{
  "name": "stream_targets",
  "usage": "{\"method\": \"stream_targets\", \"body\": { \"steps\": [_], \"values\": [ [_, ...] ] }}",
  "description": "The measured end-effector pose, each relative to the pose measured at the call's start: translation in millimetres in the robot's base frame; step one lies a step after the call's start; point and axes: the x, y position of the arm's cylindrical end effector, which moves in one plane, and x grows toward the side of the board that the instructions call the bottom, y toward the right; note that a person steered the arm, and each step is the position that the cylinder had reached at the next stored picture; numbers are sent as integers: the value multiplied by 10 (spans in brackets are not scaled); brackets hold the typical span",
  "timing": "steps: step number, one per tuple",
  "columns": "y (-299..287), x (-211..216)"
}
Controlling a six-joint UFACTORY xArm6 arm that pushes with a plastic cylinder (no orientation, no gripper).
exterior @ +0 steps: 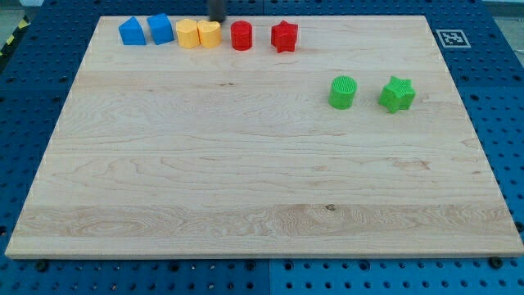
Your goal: Move yellow heart left side of the green circle
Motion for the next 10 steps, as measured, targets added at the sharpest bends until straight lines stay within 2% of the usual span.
{"method": "stream_targets", "body": {
  "steps": [2, 3, 5, 8, 10],
  "values": [
    [-135, 45],
    [-74, 310],
    [313, 786],
    [834, 864],
    [1079, 1166]
  ]
}}
